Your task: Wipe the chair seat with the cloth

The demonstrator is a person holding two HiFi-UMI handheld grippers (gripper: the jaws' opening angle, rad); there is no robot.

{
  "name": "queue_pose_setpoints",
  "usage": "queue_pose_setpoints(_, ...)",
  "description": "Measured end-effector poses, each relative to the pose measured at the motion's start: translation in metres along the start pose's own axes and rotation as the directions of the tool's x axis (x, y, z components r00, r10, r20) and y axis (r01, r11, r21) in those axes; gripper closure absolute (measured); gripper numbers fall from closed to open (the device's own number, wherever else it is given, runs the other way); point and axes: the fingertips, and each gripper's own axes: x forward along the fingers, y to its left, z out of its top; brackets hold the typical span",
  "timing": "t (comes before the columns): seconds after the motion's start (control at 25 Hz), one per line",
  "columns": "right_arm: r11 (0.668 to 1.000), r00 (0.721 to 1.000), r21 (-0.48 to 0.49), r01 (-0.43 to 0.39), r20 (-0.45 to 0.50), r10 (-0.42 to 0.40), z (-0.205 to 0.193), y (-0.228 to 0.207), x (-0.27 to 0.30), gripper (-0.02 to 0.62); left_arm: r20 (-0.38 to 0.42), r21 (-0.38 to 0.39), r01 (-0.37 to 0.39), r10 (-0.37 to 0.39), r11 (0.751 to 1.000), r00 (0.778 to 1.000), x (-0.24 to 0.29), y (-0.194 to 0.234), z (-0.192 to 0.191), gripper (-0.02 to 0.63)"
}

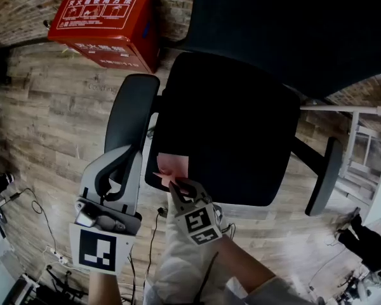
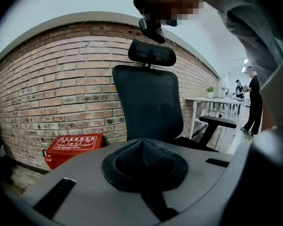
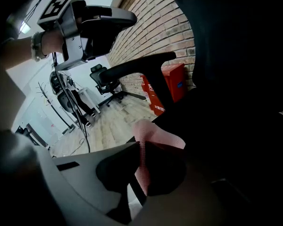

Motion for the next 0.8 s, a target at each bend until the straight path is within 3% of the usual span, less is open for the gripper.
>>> queue_pose_setpoints(0.16,0.999,0.998,-0.006,0.047,0.042,-0.046,0.021,-0.016,-0.032,0.543,0.024,0.025,0.027,-0.028,0.999,0.999,0.003,-0.012,0.034,0.588)
queue_pose_setpoints(0.4,0.988,0.982,0.064,0.14,0.119,-0.146,0.065,-0.054,-0.102,0.543,0.065,0.046,0.065,-0.068,0.997,0.996,0.003,-0.039,0.095,0.588)
queue_pose_setpoints(0.8,0.947,0.906,0.118,0.297,0.278,-0.319,0.14,-0.101,-0.243,0.543,0.137,0.094,0.085,-0.097,0.992,0.986,-0.034,-0.084,0.194,0.588)
